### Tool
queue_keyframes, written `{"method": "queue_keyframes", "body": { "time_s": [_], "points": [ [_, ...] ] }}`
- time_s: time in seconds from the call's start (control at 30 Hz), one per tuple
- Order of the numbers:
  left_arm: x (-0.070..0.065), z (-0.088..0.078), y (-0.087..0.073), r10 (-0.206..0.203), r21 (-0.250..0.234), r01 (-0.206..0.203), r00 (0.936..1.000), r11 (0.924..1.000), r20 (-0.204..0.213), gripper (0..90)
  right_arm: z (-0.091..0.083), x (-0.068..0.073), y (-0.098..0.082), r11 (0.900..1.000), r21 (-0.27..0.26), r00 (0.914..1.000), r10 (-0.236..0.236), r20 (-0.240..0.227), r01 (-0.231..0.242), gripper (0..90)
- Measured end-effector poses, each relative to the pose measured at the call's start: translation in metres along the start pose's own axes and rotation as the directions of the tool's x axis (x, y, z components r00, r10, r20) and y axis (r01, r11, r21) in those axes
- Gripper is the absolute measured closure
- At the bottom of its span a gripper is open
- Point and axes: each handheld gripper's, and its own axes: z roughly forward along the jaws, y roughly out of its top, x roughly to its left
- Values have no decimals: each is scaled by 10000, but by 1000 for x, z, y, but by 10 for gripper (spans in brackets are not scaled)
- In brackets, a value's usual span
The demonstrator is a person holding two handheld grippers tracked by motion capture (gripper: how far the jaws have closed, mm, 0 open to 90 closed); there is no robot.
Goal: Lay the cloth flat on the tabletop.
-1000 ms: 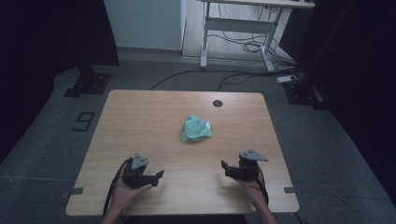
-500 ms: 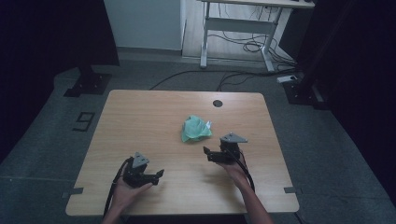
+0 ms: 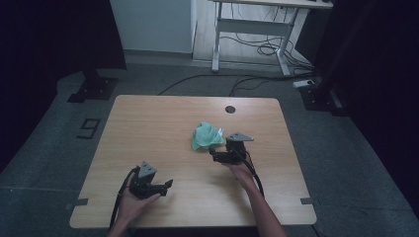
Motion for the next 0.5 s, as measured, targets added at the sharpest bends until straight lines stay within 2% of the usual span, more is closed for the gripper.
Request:
{"method": "queue_keyframes", "body": {
  "time_s": [0.13,0.33,0.5],
  "points": [
    [0,3,-1,-63,135,64,10000,9999,-77,208,8,-2,5,9998,20,9998,189,-81,-189,137],
    [-3,4,-1,106,163,-105,9999,9998,-30,211,19,0,15,10000,62,10000,28,-21,-28,137],
    [0,2,-1,56,90,-55,9999,9999,-85,216,38,-3,22,9993,381,10000,-33,-70,36,138]
  ]
}}
